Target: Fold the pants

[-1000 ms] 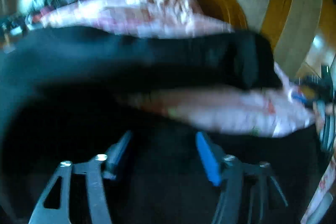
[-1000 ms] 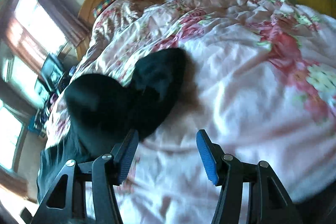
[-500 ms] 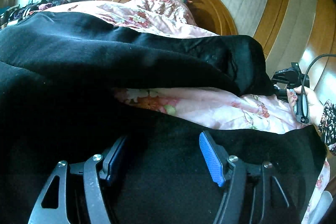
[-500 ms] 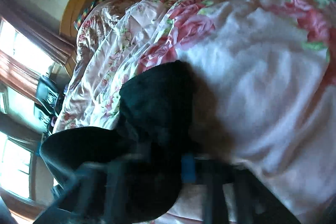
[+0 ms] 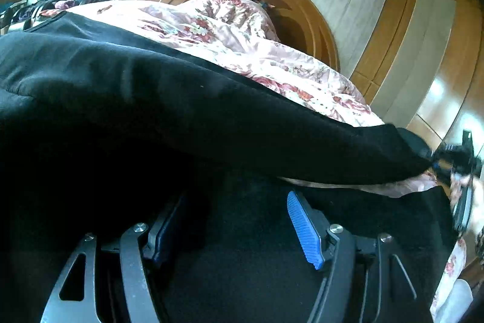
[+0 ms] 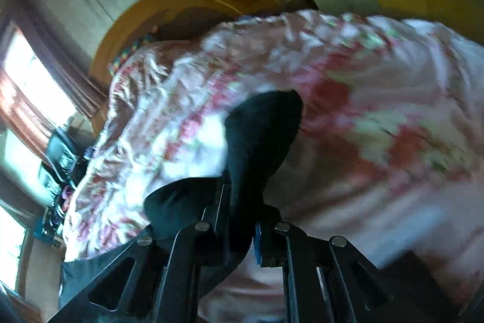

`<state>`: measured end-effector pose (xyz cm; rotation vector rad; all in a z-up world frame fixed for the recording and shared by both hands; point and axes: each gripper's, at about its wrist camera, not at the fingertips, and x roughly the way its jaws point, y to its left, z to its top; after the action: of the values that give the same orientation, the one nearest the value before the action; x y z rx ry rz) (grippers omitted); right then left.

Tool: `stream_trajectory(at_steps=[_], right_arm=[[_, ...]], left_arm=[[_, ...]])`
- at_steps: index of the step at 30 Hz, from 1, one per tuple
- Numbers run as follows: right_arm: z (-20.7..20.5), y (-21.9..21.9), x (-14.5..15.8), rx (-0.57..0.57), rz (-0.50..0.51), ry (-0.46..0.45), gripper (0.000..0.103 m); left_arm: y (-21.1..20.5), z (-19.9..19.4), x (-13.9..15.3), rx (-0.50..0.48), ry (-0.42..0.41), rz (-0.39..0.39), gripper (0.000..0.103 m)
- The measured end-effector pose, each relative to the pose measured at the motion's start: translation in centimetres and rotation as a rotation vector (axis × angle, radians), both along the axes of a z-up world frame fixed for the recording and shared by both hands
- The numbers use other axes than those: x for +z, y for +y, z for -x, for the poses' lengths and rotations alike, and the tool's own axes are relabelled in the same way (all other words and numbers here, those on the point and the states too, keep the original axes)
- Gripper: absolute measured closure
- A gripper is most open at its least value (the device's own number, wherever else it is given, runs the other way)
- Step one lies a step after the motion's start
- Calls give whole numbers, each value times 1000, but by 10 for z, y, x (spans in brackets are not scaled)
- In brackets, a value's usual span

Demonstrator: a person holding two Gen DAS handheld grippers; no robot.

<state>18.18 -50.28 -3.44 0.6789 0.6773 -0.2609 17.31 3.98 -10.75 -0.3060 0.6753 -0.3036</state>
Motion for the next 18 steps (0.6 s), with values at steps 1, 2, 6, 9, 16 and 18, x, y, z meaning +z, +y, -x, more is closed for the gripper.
stream_trajectory(at_steps=[1, 2, 6, 9, 16, 18], right_arm=[[0, -2, -7, -4, -11, 22, 92], [0, -3, -17, -5, -16, 57, 90], [1, 8, -20, -3, 107, 93, 80], [7, 29, -6, -57, 252, 147, 65], [26, 124, 9, 181, 320, 21, 52], [20, 166, 7, 353, 369, -8, 52]], left_arm=[[0, 0, 0, -1, 1, -1, 35], [0, 2, 1, -4, 1, -3, 35], [-2, 8, 2, -13, -4, -22, 35], [-3, 18, 2, -11, -22, -41, 35], [-3, 20, 11, -16, 23, -67, 35], [1, 22, 17, -17, 40, -70, 35]])
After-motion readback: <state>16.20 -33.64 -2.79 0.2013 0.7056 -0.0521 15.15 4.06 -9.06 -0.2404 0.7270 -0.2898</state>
